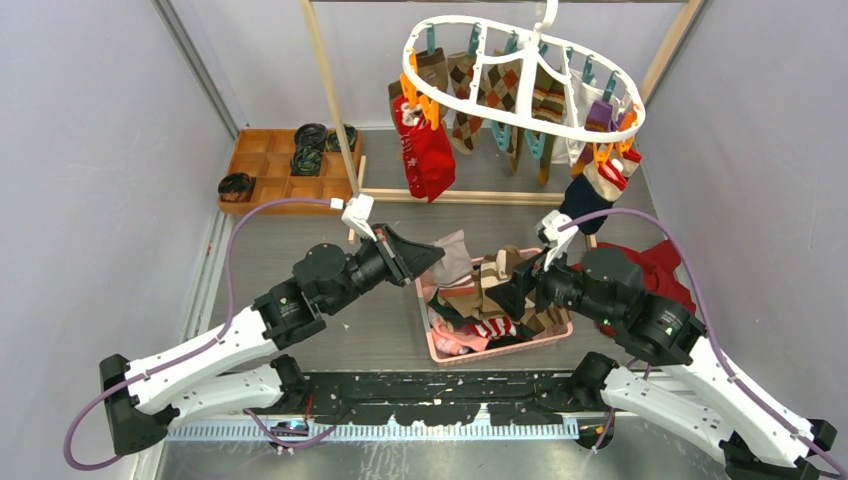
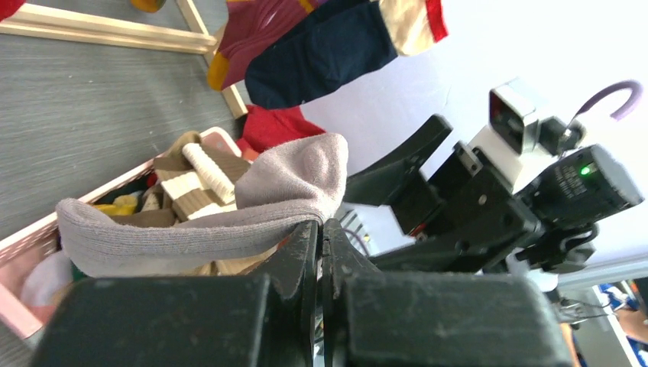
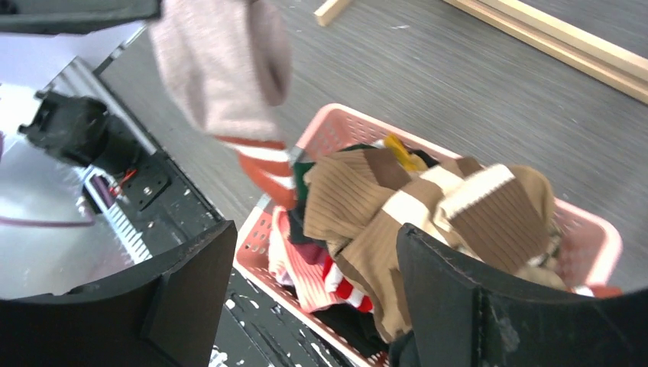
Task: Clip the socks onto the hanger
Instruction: Pick up the sock from the bin.
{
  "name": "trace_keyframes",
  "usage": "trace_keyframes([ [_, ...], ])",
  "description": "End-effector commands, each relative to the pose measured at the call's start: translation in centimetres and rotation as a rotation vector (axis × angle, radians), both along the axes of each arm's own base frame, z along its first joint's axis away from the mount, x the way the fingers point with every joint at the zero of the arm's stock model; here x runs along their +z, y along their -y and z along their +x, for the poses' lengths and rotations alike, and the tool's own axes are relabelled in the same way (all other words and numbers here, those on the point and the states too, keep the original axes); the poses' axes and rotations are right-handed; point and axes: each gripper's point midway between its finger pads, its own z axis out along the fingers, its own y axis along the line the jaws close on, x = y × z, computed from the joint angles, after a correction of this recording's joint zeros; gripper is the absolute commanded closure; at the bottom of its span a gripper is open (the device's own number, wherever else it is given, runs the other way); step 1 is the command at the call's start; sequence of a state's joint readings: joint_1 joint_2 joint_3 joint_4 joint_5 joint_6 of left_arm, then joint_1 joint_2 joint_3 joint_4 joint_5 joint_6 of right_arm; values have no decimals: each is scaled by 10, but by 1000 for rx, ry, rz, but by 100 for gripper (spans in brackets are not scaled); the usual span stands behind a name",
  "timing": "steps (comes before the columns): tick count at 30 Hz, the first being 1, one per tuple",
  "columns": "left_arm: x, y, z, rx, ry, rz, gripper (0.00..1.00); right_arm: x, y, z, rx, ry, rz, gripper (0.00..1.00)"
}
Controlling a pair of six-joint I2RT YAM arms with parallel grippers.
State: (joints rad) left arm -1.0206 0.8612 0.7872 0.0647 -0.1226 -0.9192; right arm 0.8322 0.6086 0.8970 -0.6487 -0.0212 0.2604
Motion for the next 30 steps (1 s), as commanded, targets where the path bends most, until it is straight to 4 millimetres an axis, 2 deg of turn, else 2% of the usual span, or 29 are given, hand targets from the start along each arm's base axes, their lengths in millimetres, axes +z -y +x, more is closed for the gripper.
trace_keyframes([
  [1,53,-1,8,45,1,-167,100,27,-35,-10,215,120,83,16],
  [9,70,11,8,10,-23,-236,100,36,-60,7,276,204,73,11],
  [14,70,16,9,-1,-28,-237,100,37,-68,22,232,211,86,15],
  [16,69,16,10,4,-28,-234,100,39,-67,24,224,217,91,19],
  [23,54,8,27,97,-58,-227,100,36,-72,10,260,127,133,86],
  [26,44,8,34,127,-73,-205,100,38,-71,6,249,92,163,98],
  [28,35,9,38,135,-80,-181,100,40,-70,5,233,69,187,99],
  [30,23,8,41,144,-75,-138,95,42,-68,4,203,32,208,99],
])
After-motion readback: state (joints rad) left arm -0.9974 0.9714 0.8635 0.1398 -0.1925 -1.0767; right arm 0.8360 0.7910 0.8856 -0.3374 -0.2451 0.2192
